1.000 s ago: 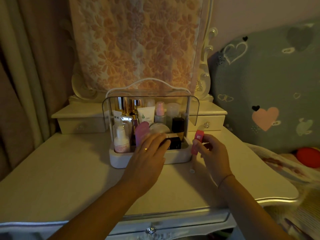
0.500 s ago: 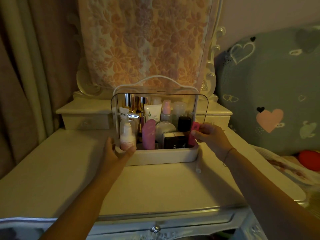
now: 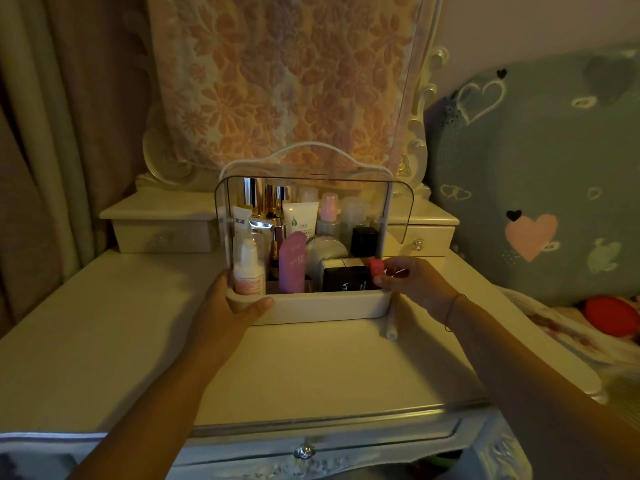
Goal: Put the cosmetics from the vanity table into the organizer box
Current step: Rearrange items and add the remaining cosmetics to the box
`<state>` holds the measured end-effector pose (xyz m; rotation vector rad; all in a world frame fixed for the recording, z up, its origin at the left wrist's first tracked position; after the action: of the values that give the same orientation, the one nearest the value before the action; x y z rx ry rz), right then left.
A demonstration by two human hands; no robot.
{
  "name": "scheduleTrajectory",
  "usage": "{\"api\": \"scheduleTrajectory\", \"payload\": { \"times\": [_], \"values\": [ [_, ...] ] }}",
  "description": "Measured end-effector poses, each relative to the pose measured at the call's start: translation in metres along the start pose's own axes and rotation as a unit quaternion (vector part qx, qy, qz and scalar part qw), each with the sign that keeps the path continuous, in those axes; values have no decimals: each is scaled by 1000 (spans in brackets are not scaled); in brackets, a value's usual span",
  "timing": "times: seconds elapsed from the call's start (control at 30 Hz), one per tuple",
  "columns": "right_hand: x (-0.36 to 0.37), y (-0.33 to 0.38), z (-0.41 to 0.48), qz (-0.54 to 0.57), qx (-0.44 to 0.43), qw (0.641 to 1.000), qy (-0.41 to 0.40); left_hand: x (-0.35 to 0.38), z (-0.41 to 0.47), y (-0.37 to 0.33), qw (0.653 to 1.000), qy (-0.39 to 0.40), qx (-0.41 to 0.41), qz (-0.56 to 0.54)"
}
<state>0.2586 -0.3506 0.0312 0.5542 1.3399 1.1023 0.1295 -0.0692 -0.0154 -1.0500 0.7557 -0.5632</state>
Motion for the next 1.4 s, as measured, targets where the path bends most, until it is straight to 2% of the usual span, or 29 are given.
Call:
{"api": "scheduleTrajectory", "payload": {
  "times": [0.17, 0.33, 0.43, 0.57, 0.67, 0.77, 0.87, 0.93, 1.07, 1.2, 1.3, 1.4],
  "values": [
    [-15, -4, -24, -20, 14, 999, -29, 0, 2, 2, 1000, 1, 0, -4],
    [-14, -12, -62, -166, -53, 984, 30, 0, 1, 0, 1000, -2, 10, 0],
    [-10, -9, -72, -179, -67, 981, 29, 0, -1, -1, 1000, -3, 8, 10],
    [-2, -5, -71, -198, -19, 980, 10, 0, -1, -2, 1000, -1, 3, 5],
    [-1, 0, -64, -204, 61, 977, 7, -1, -1, -2, 1000, 5, 3, 2],
    [-7, 4, -54, -242, 137, 960, -27, -1, 0, -2, 1000, 6, 5, 0],
    [-12, 6, -49, -292, 162, 942, -30, -2, -1, -2, 1000, 8, 9, -5],
    [-15, 5, -53, -261, 164, 951, -26, -2, -1, -2, 1000, 5, 9, -6],
    [-16, 5, -80, -92, 125, 985, -75, -2, 1, -1, 1000, -5, 9, 5],
    [-4, 12, -106, 57, 74, 991, -100, -1, 1, 1, 1000, -5, 11, 4],
    [15, 31, -106, 101, 19, 991, -84, -1, 1, 1, 1000, -1, 10, 3],
    [37, 57, -88, 92, -44, 992, -76, -1, 0, 0, 1000, -1, 5, -5]
  ]
}}
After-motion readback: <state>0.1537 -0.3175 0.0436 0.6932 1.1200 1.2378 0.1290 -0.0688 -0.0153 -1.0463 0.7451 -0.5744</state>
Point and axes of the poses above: each hand's wrist, its own z-axis towards the middle knuckle, its own x-axis out of the palm, y = z × x, the point moved 2 cm from there along z, towards the middle knuckle, and after that the axes turned 6 degrees about -y, right-handed, at the moved point
